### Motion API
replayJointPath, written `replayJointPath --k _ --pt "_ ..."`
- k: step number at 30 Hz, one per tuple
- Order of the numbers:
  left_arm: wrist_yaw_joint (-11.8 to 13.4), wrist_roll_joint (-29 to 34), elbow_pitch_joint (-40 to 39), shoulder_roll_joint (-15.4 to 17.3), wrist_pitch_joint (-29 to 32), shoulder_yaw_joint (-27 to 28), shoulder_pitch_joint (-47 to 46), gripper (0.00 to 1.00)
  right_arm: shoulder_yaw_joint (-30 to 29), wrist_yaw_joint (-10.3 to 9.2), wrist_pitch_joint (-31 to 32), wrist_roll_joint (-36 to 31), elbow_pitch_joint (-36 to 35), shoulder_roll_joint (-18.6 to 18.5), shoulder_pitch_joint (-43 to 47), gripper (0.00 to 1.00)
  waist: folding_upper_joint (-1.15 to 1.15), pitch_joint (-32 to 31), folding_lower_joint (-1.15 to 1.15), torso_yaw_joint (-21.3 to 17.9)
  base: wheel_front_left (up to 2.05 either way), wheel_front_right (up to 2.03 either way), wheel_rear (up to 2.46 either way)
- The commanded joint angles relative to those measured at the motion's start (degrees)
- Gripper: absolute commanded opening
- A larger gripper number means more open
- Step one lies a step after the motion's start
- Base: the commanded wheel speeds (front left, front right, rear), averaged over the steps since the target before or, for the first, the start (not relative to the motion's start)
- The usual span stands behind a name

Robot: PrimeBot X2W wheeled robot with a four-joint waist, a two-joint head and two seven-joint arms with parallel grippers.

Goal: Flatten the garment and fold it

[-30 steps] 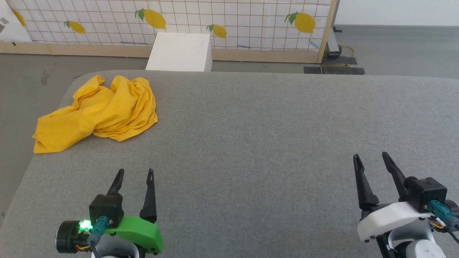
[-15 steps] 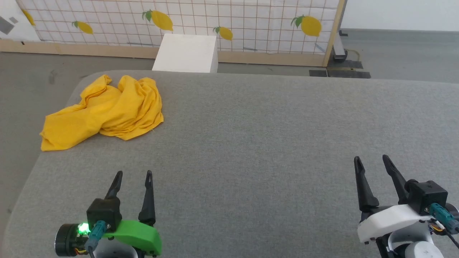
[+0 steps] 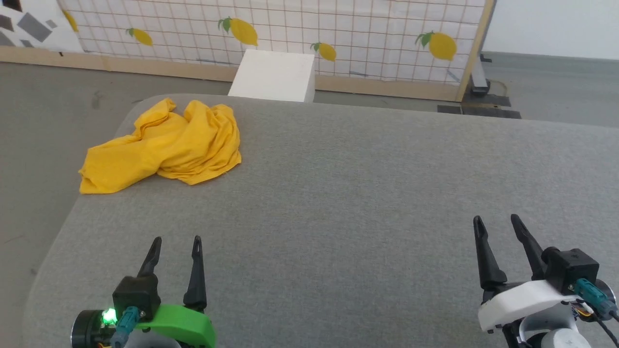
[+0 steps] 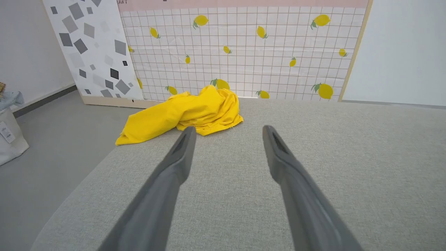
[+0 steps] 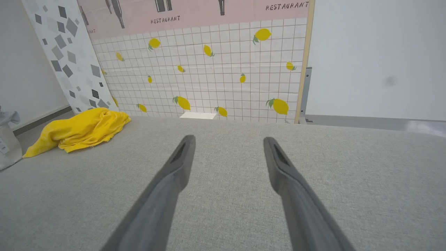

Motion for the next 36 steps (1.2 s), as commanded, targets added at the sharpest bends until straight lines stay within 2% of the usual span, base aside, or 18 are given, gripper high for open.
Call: replayJointPath --k 1,36 --pt "-0.03 -0.54 0.14 -0.08 -0.64 0.22 1.04 1.00 0.12 -0.06 -0.72 0.55 0.42 0.03 0.08 1.00 0.00 -0.14 0.00 0.77 0.00 0.00 0.00" --pt "-1.78 -1.82 1.44 -0.05 -4.86 2.73 2.70 1.00 1.17 -0.09 -4.11 3.83 4.84 0.05 0.25 1.00 0.00 -1.52 0.00 13.48 0.00 0.00 0.00"
